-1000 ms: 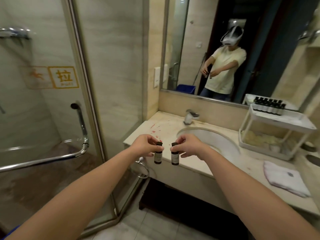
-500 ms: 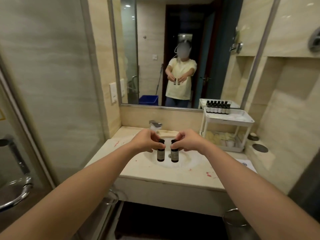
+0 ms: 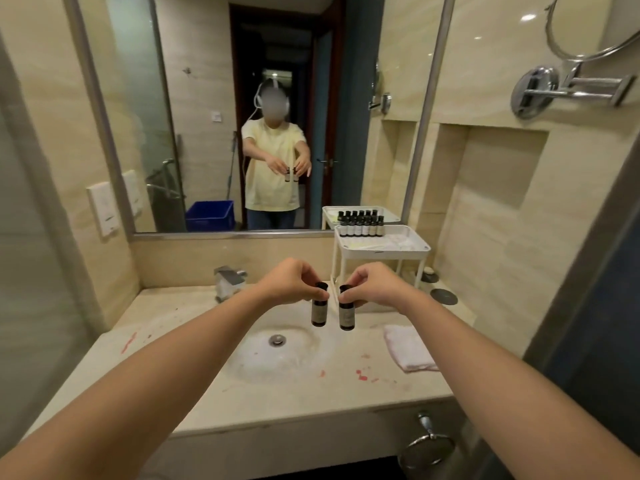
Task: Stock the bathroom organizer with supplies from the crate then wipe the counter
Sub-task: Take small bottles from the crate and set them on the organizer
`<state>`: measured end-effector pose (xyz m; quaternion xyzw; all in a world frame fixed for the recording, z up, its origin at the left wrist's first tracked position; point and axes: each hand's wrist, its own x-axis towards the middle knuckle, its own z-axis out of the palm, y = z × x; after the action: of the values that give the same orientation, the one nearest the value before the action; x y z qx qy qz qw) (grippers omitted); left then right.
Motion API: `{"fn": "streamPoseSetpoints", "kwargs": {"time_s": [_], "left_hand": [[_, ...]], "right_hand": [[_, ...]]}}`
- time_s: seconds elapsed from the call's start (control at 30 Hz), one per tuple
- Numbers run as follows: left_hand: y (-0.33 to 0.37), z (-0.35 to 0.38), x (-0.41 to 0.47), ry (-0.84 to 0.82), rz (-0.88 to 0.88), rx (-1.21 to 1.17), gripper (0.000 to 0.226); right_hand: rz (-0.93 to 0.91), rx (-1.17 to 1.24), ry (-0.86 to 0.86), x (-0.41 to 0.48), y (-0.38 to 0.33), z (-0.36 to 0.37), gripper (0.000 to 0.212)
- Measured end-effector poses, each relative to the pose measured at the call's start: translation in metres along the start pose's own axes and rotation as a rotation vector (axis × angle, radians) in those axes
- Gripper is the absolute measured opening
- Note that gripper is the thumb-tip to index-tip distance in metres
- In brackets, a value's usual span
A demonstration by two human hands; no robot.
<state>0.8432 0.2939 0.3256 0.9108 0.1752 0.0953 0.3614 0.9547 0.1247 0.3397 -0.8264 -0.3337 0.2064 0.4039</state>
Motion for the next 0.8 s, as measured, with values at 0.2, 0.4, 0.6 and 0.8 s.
{"fn": "streamPoseSetpoints", "kwargs": {"time_s": [0.2, 0.4, 0.6, 0.8], "left_hand": [[0.009, -0.009, 0.077, -0.051, 0.088, -0.013, 0.030], [0.023, -0.012, 0.136, -0.107, 0.202, -0.003, 0.020], [0.037, -0.005, 0.187, -0.112, 0.259, 0.000, 0.028], [0.049, 0.011, 0.247, -0.115, 0.273, 0.000, 0.030]], "right_hand": [[0.043, 0.028, 0.096, 0.050, 0.006, -0.030, 0.024], [0.048, 0.082, 0.194, 0.081, 0.013, -0.058, 0.026], [0.050, 0.090, 0.258, 0.106, 0.020, -0.090, 0.022], [0.081, 0.110, 0.253, 0.150, 0.038, -0.128, 0.022]]}}
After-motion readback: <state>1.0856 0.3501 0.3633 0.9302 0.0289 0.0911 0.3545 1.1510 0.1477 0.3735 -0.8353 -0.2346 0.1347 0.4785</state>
